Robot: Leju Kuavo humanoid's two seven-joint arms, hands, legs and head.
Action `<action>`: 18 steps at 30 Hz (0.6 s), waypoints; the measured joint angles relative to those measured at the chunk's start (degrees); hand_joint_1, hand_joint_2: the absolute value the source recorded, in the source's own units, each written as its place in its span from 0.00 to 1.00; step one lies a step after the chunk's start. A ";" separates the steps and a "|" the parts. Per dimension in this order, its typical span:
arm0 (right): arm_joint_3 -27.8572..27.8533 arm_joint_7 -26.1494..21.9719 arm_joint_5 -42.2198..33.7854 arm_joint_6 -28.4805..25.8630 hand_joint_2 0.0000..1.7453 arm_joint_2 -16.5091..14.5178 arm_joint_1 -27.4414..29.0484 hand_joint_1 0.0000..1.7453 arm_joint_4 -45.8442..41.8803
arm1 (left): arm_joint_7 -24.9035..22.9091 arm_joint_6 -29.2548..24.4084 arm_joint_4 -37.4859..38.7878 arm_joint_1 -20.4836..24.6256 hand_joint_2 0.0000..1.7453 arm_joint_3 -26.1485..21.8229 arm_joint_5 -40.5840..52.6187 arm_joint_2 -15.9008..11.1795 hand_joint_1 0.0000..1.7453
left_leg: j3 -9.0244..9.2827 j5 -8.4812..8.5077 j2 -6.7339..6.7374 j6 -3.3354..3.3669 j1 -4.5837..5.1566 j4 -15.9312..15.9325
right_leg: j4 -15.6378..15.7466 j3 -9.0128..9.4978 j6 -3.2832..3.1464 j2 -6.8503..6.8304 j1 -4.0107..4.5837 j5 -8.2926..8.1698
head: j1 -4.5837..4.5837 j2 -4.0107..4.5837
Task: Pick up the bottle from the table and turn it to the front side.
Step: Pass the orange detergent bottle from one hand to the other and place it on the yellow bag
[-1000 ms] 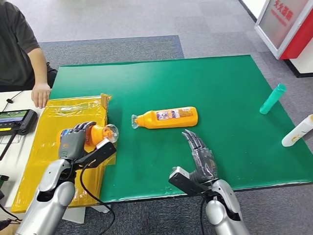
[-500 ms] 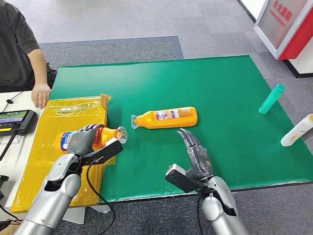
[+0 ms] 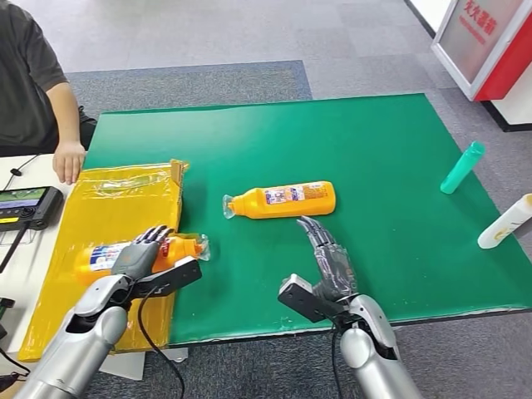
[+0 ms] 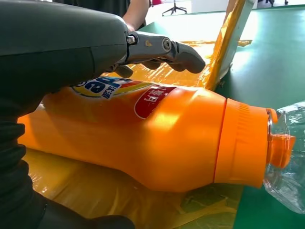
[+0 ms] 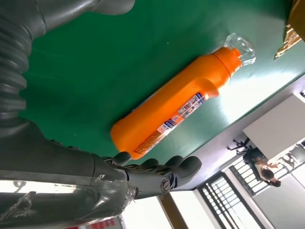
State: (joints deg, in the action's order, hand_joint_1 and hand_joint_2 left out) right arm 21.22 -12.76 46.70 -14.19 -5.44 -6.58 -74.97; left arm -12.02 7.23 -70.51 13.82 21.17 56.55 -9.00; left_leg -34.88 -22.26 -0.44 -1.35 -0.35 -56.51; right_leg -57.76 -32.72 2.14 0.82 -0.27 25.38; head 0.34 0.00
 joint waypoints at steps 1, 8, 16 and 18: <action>0.01 0.00 -0.03 -0.03 1.00 0.00 -0.02 0.00 0.09 | -0.09 -0.23 -0.01 -0.08 1.00 0.07 -0.03 -0.11 0.00 | 0.00 0.00 0.00 0.00 0.00 0.00 | 0.00 0.00 0.00 0.00 0.00 0.00 | 0.00 0.00; 0.01 0.00 -0.10 -0.14 1.00 0.00 -0.03 0.00 0.41 | -0.61 -2.02 -0.23 -0.55 1.00 0.44 -0.06 -0.49 0.00 | 0.02 0.02 0.00 -0.03 0.00 0.00 | 0.00 -0.01 -0.01 0.00 0.01 -0.01 | 0.00 0.01; -0.01 0.07 0.71 -0.61 1.00 0.02 1.87 0.00 -0.43 | 5.42 -19.11 -9.90 -6.42 1.00 -3.52 1.27 2.54 0.00 | -0.10 -0.03 0.00 0.02 -0.01 0.00 | 0.01 -0.10 0.01 0.00 -0.01 0.01 | 0.00 0.00; -0.02 -0.05 1.07 -0.60 1.00 0.02 2.76 0.00 -1.14 | 7.87 -23.37 -14.47 -8.65 1.00 -5.29 1.43 4.23 0.00 | -0.13 -0.06 0.00 0.04 0.00 0.00 | 0.04 -0.11 0.03 0.00 -0.02 0.02 | 0.01 0.00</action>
State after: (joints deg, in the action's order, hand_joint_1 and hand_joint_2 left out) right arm 21.20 -12.81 47.77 -14.79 -5.42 -3.83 -76.11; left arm -4.15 -16.14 -84.98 5.17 15.88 57.98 -4.77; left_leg -35.02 -22.32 -0.44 -1.31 -0.35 -56.51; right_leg -57.73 -32.83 2.17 0.83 -0.29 25.40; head 0.36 0.00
